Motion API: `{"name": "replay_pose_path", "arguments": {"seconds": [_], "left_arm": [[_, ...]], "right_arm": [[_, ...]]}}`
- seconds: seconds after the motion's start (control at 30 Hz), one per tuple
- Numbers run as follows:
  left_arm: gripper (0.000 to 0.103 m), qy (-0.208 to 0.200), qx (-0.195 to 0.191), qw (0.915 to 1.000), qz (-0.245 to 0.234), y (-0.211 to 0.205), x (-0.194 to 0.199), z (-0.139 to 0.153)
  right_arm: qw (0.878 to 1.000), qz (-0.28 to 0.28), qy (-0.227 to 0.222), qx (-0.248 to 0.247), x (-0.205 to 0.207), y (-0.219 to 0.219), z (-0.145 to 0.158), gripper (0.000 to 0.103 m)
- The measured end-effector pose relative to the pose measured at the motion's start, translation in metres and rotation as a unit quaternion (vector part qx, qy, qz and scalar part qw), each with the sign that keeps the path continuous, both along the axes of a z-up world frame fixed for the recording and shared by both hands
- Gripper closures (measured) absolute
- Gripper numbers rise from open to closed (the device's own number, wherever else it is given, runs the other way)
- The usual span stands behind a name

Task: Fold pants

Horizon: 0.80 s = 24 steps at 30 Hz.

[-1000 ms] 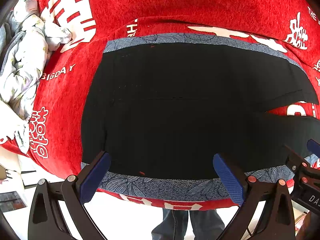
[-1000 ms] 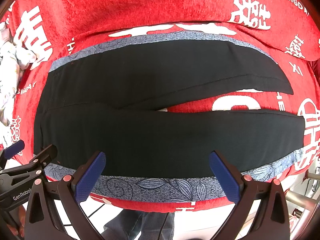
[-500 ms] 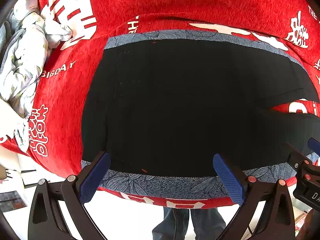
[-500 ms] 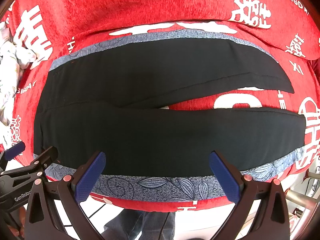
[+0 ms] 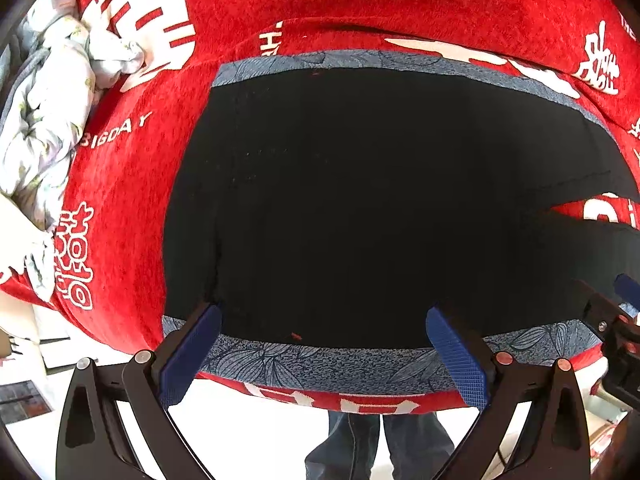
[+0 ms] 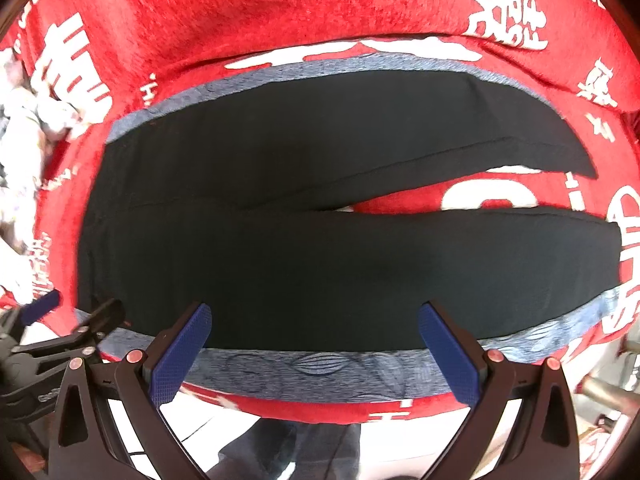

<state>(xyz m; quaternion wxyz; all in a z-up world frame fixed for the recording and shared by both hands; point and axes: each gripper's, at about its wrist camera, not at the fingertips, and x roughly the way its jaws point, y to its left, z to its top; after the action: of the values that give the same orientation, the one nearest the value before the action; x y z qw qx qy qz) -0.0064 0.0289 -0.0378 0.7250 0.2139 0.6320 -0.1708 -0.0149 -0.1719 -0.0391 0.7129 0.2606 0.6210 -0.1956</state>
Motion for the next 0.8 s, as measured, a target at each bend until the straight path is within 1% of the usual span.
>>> {"name": "replay_pose_path", "arguments": {"seconds": [0.07, 0.1, 0.13, 0.2, 0.27, 0.33, 0.4, 0.5, 0.53, 0.63, 0.67, 0.77, 0.8], "left_arm": [[0.000, 0.011, -0.021, 0.9996, 0.012, 0.010, 0.004, -0.002], [0.000, 0.015, -0.029, 0.9993, 0.018, 0.015, 0.006, -0.003], [0.000, 0.023, -0.042, 0.9985, 0.026, 0.023, 0.008, -0.005], [0.000, 0.037, -0.063, 0.9966, 0.037, 0.036, 0.011, -0.009], [0.000, 0.038, -0.081, 0.9950, 0.043, 0.052, 0.014, -0.011], [0.000, 0.035, -0.099, 0.9937, 0.040, 0.066, 0.014, -0.012], [0.000, 0.039, -0.121, 0.9911, 0.039, 0.080, 0.013, -0.013], [0.000, 0.064, -0.157, 0.9844, 0.046, 0.105, 0.011, -0.022], [0.000, 0.076, -0.170, 0.9810, 0.052, 0.114, 0.009, -0.027], [0.000, 0.100, -0.194, 0.9733, 0.071, 0.134, 0.007, -0.042], [0.000, 0.111, -0.206, 0.9692, 0.078, 0.141, 0.006, -0.049], [0.000, 0.130, -0.230, 0.9607, 0.087, 0.152, 0.001, -0.066], [0.000, 0.134, -0.235, 0.9590, 0.085, 0.154, 0.000, -0.071]], "right_arm": [[0.999, -0.010, -0.023, 0.036, -0.003, -0.001, -0.001, 0.000], [0.997, -0.016, -0.039, 0.061, -0.005, -0.001, -0.003, 0.000], [0.994, -0.023, -0.058, 0.094, -0.009, -0.002, -0.005, 0.000], [0.986, -0.033, -0.085, 0.139, -0.015, 0.000, -0.010, 0.000], [0.977, -0.041, -0.106, 0.181, -0.022, 0.005, -0.016, 0.003], [0.966, -0.046, -0.117, 0.224, -0.030, 0.011, -0.027, 0.017], [0.952, -0.053, -0.124, 0.276, -0.038, 0.020, -0.041, 0.024], [0.929, -0.060, -0.123, 0.344, -0.053, 0.037, -0.068, 0.024], [0.924, -0.060, -0.119, 0.360, -0.057, 0.044, -0.078, 0.024], [0.915, -0.059, -0.114, 0.384, -0.068, 0.062, -0.102, 0.024], [0.912, -0.060, -0.117, 0.388, -0.070, 0.064, -0.106, 0.024], [0.906, -0.071, -0.139, 0.394, -0.076, 0.069, -0.120, 0.024], [0.902, -0.080, -0.151, 0.398, -0.078, 0.070, -0.125, 0.024]]}}
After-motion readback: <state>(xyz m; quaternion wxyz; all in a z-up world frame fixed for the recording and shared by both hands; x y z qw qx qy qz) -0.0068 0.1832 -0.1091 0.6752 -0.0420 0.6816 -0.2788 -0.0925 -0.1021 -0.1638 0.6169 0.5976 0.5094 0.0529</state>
